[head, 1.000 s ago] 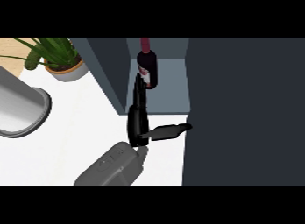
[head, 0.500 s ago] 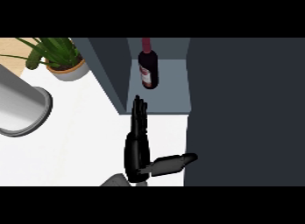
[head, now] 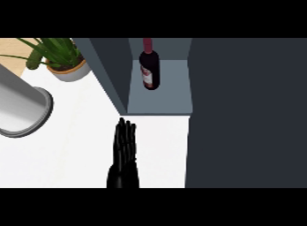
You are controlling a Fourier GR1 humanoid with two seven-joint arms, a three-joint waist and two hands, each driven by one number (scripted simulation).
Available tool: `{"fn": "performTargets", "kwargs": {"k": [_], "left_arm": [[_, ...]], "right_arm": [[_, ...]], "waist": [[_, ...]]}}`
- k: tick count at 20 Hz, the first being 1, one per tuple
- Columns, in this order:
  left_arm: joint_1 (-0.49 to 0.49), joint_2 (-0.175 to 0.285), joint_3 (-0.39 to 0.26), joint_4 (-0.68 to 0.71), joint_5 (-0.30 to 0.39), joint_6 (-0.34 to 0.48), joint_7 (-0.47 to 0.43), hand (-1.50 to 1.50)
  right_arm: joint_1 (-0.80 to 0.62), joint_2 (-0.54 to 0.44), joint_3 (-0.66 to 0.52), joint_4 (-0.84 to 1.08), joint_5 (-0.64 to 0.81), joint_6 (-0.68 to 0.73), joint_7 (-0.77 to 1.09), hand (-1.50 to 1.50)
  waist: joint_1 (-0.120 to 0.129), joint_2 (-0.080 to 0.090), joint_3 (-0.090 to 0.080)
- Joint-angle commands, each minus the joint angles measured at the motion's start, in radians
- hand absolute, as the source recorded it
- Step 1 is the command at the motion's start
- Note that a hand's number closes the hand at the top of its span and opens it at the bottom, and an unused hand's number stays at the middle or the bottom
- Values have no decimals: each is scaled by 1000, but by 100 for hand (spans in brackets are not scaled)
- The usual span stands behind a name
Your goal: Pick up the wine, place it into the cabinet and close the cabinet
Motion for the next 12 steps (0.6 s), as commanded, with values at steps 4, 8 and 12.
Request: {"fn": "performTargets", "kwargs": {"k": [4,8,12], "left_arm": [[73,104,-76,-164,-70,20,46,-150],[166,254,-43,-295,-49,-63,50,-150],[182,286,-49,-326,-62,-102,47,-150]], "right_arm": [[87,25,81,-169,-93,16,89,-150],[21,-14,56,-94,-122,41,134,150],[129,-21,59,-128,-124,150,37,150]], "waist": [[-7,-1,0],[2,1,-1],[-7,0,0]]}}
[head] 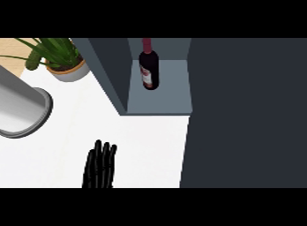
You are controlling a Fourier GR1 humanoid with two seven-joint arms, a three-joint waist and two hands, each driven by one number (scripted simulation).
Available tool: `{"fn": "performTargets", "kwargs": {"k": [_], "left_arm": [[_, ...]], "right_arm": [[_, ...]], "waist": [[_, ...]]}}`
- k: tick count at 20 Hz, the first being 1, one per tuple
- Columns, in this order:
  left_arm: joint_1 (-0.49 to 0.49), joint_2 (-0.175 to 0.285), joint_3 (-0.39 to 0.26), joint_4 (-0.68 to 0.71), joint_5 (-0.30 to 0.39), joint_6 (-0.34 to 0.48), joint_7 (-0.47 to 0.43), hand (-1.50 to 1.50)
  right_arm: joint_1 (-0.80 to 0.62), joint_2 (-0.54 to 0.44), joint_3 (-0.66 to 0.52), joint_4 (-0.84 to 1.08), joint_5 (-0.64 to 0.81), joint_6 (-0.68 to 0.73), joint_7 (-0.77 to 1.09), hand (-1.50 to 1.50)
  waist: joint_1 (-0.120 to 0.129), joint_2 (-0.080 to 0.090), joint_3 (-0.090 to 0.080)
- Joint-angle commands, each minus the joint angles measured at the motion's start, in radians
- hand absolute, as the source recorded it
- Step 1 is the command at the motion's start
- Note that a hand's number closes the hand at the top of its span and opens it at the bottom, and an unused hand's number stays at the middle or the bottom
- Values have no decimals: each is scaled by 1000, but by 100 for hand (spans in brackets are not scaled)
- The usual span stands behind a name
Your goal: Pick up the wine, place it into the cabinet and close the cabinet
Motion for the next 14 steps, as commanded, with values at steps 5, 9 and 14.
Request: {"fn": "performTargets", "kwargs": {"k": [5,9,14], "left_arm": [[126,164,39,-146,3,-79,-25,-150],[214,235,72,-221,27,-108,-59,-150],[258,332,244,-310,122,-180,-53,-150]], "right_arm": [[75,3,55,-117,-154,25,76,150],[91,32,109,-106,-210,-9,148,150],[178,48,225,-153,-187,22,157,150]], "waist": [[2,1,-1],[10,-1,-2],[7,-3,-1]]}}
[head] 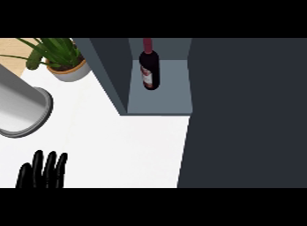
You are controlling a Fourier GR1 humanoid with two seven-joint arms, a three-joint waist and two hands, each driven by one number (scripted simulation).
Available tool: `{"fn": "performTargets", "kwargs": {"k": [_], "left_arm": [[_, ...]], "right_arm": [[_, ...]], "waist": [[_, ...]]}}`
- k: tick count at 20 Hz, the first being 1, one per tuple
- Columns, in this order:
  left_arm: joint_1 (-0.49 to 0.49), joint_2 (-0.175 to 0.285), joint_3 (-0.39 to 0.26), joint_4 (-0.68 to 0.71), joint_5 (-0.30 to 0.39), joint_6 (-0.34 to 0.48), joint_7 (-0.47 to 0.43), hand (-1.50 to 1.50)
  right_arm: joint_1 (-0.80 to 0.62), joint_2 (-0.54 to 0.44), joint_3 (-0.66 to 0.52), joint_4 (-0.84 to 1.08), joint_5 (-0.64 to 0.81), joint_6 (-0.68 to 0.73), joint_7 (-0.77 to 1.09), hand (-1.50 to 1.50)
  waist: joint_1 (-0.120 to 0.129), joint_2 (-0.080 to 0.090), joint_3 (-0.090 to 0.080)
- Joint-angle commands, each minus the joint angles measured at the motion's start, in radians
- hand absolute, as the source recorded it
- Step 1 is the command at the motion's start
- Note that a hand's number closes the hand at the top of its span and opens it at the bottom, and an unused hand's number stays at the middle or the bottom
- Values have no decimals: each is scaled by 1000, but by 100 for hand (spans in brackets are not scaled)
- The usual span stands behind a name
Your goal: Pick up the wine, place it into the cabinet and close the cabinet
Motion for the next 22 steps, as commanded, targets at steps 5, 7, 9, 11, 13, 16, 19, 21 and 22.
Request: {"fn": "performTargets", "kwargs": {"k": [5,7,9,11,13,16,19,21,22], "left_arm": [[124,86,161,-30,103,-144,-61,-150],[182,136,226,-94,146,-172,-59,-150],[211,140,279,-36,175,-231,-90,-150],[170,141,299,-50,183,-208,-42,-150],[194,178,377,-38,233,-263,-38,-150],[276,200,426,-10,259,-365,-96,-150],[284,234,481,-63,291,-356,-49,-150],[269,235,483,-44,294,-360,-27,-150],[314,253,506,-85,309,-392,-33,-150]], "right_arm": [[38,-7,232,-194,-28,45,67,150],[35,-3,262,-218,-29,23,88,150],[36,34,348,-220,38,-13,85,150],[17,53,430,-241,71,-44,116,150],[-27,103,488,-190,142,-91,112,150],[-13,117,560,-155,198,-120,89,150],[-51,127,663,-134,276,-222,81,150],[-86,127,716,-139,340,-278,80,150],[-140,127,731,-51,375,-333,29,150]], "waist": [[3,-3,-1],[7,-4,-1],[4,-5,-2],[-8,-5,-1],[-5,-5,-2],[1,-9,-3],[-3,-10,-2],[-11,-9,-2],[8,-8,-2]]}}
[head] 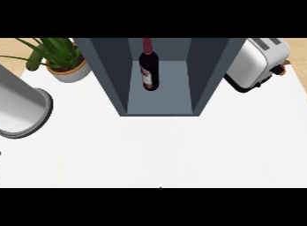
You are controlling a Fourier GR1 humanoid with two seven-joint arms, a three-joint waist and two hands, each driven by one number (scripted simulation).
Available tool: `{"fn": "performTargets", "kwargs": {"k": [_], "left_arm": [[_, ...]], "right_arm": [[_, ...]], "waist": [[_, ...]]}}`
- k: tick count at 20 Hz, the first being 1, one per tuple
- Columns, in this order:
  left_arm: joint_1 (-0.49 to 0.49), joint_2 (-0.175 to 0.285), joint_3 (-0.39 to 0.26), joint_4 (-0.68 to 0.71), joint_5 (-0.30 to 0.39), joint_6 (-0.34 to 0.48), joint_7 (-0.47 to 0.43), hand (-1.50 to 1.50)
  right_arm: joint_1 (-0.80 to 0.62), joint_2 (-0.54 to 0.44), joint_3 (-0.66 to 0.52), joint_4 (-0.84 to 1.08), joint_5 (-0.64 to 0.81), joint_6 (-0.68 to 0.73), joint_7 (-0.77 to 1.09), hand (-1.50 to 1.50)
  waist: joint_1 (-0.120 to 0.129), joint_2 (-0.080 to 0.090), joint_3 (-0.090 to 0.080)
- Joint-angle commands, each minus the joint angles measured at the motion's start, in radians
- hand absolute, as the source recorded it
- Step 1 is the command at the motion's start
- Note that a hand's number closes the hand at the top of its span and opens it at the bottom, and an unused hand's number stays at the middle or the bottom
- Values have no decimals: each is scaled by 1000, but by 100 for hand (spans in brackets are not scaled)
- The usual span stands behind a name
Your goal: Pick up the wine, place it into the cabinet and close the cabinet
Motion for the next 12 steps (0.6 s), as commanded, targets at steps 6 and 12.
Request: {"fn": "performTargets", "kwargs": {"k": [6,12], "left_arm": [[17,-1,72,69,38,-141,-4,-150],[-4,-3,113,47,86,-170,43,-150]], "right_arm": [[-183,11,252,28,269,-241,-34,150],[-412,8,185,97,271,-387,31,150]], "waist": [[8,4,-1],[23,10,-1]]}}
